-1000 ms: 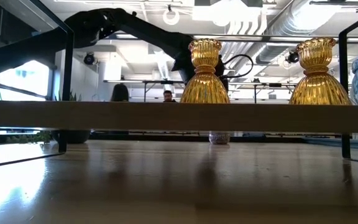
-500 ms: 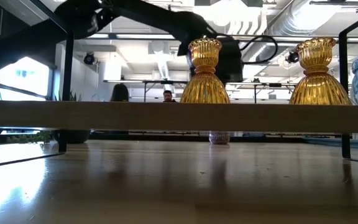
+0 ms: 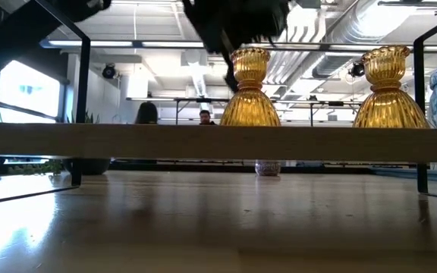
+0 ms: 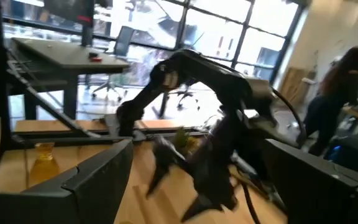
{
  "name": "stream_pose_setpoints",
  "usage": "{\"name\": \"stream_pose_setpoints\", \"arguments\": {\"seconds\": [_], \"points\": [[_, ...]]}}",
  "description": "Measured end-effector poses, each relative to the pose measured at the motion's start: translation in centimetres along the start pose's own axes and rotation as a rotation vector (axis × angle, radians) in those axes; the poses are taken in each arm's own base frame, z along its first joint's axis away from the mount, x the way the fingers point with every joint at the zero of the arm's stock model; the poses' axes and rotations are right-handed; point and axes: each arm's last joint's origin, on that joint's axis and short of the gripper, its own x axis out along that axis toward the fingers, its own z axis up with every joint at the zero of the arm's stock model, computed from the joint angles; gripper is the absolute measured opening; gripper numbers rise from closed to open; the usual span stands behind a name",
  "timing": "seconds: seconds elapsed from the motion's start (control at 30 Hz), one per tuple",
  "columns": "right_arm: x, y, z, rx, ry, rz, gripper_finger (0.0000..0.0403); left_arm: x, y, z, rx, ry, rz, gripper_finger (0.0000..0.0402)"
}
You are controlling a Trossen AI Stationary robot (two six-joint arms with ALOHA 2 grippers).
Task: Pick & Place candle stick holders
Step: Put the red patterned scented candle on the shelf
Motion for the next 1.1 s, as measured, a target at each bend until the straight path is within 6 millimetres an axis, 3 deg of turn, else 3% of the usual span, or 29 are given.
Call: {"name": "stream_pose_setpoints", "arguments": {"seconds": [0.17, 0.37, 0.53, 0.77, 0.93, 1.1], "points": [[-1.2, 0.1, 0.1, -0.043, -0.014, 0.006, 0.0353, -4.9, -3.5, -0.1, 0.089, -0.141, 0.055, 0.039], [-1.2, 0.2, -0.1, -0.089, -0.006, 0.054, 0.0353, -11.3, -7.0, -0.7, 0.152, -0.338, 0.292, 0.039], [-0.9, 0.1, -0.1, -0.197, -0.01, 0.007, 0.0353, -16.1, -11.2, -2.2, 0.206, -0.519, 0.376, 0.039], [1.5, -1.0, 0.0, -0.299, 0.016, -0.145, 0.0353, -20.1, -16.0, -4.7, 0.272, -0.664, 0.409, 0.039], [4.9, -3.6, 1.3, -0.211, 0.048, -0.158, 0.0353, -21.1, -17.9, -6.6, 0.241, -0.637, 0.449, 0.039], [8.9, -9.9, 3.2, 0.052, 0.038, -0.133, 0.0353, -21.6, -19.0, -7.9, 0.226, -0.619, 0.465, 0.039]]}}
